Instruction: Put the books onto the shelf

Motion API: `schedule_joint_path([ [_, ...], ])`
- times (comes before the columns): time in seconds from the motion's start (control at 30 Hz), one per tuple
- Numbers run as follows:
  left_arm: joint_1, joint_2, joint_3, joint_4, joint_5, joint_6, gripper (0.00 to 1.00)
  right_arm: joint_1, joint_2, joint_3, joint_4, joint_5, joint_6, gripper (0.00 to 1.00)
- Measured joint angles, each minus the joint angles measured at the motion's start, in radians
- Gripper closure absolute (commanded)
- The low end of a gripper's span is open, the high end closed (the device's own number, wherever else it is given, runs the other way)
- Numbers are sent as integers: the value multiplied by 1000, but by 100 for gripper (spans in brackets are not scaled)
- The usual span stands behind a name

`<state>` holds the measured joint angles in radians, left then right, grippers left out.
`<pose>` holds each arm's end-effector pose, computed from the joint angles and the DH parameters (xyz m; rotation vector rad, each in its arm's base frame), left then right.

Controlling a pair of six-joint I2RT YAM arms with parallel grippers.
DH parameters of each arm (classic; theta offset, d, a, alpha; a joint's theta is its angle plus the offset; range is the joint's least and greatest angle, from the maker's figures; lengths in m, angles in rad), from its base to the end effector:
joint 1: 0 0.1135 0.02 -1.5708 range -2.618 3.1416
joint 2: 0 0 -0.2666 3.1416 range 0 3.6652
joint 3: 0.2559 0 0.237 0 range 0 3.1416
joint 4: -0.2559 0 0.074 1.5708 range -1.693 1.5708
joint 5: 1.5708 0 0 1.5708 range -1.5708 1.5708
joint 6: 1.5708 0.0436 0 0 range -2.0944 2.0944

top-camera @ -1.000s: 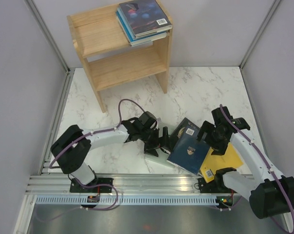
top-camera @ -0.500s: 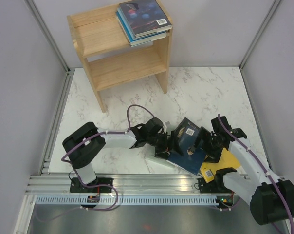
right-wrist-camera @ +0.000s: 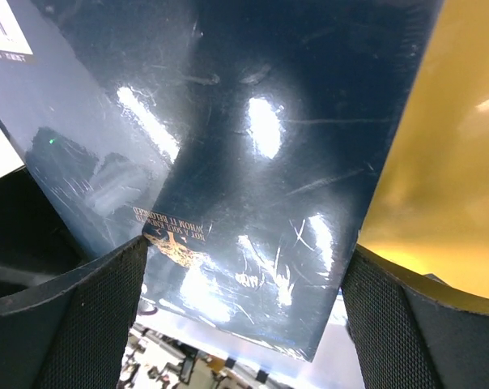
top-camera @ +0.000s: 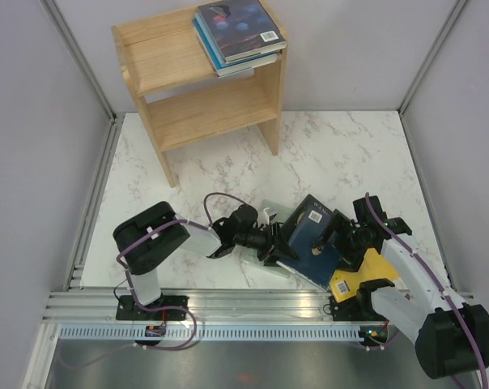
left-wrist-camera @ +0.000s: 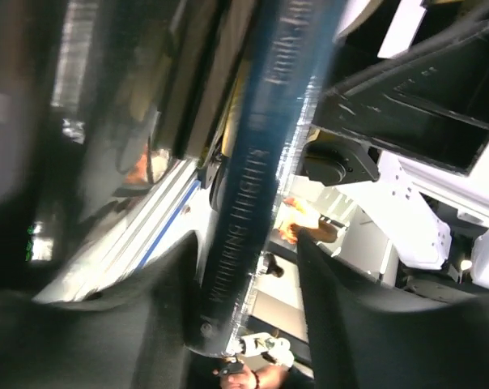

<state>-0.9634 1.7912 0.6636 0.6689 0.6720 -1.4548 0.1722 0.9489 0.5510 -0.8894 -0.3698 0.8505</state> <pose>0.1648 -0.2846 0.1444 0.0782 -2.4448 1.6849 0.1267 0.0380 0.1866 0.9214 2.8522 0.6980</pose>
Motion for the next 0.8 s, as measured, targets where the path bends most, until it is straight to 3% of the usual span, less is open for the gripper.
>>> schedule_joint_path([
  [0.1,6,24,0,18,12,-19,64,-1,5,2,18,-22,14,2],
  [0.2,7,28,8,42,29,-20,97,-3,7,4,21,-32,15,2],
  [0.47,2,10,85,-59,40,0,98,-3,11,55,37,-35,6,2],
  [0.8,82,-196,167,-227,-29,9,98,10,70,340,11,-7,-8,2],
])
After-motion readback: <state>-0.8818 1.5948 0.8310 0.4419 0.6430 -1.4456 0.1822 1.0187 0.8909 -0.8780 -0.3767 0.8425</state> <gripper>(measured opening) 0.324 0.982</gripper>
